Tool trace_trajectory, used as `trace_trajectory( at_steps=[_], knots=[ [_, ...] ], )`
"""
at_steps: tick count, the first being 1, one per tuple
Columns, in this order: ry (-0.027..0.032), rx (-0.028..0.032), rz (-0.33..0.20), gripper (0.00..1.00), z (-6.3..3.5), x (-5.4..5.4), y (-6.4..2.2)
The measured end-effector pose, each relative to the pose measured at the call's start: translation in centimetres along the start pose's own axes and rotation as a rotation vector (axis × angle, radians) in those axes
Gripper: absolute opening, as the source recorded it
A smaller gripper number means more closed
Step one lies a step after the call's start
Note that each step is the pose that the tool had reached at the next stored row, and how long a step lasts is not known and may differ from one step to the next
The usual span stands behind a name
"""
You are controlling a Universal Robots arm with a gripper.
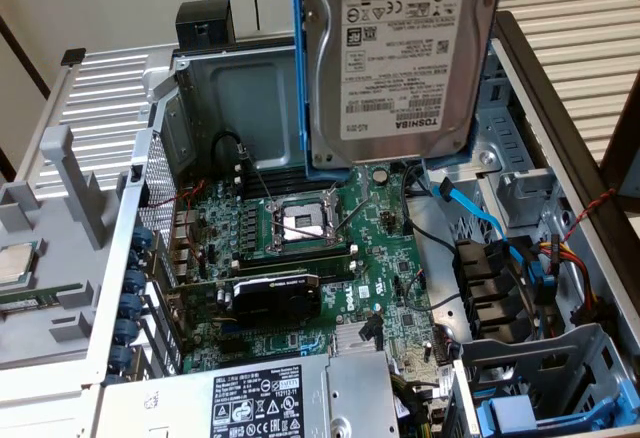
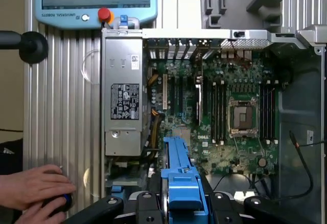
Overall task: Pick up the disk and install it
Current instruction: 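Pick up the disk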
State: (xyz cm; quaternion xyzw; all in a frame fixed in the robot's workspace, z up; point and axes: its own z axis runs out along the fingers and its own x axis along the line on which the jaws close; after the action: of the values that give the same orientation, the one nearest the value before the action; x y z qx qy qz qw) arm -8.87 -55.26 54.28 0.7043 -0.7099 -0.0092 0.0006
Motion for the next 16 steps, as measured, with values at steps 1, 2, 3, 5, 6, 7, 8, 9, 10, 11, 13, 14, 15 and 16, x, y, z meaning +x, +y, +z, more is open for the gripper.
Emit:
trace_trajectory(
  at_steps=[1,2,3,5,6,7,8,9,10,11,13,14,15,16],
  knots=[
    [0.0001,-0.0004,0.0,0.37,-0.01,0.2,-0.38],
    [0.0,-0.0007,0.0,0.37,-0.01,0.4,-0.81],
    [0.0,-0.0012,0.0,0.37,-0.02,0.6,-1.19],
    [0.0,-0.0022,0.0,0.37,-0.04,0.9,-2.02],
    [0.0001,-0.0028,0.0,0.37,-0.05,1.1,-2.42],
    [0.0001,-0.0033,0.0,0.37,-0.06,1.2,-2.83],
    [0.0,-0.0038,0.0,0.37,-0.06,1.4,-3.24],
    [0.0,-0.0043,0.0,0.37,-0.07,1.6,-3.65],
    [0.0001,-0.0048,0.0,0.37,-0.08,1.8,-4.06],
    [0.0,-0.0053,0.0,0.37,-0.08,2.0,-4.41],
    [0.0001,-0.0061,0.0,0.37,-0.1,2.6,-5.01],
    [0.0001,-0.0063,0.0,0.37,-0.11,2.9,-5.3],
    [0.0001,-0.0067,0.0,0.37,-0.12,3.2,-5.58],
    [0.0,-0.0069,0.0,0.37,-0.12,3.5,-5.86]
  ],
)
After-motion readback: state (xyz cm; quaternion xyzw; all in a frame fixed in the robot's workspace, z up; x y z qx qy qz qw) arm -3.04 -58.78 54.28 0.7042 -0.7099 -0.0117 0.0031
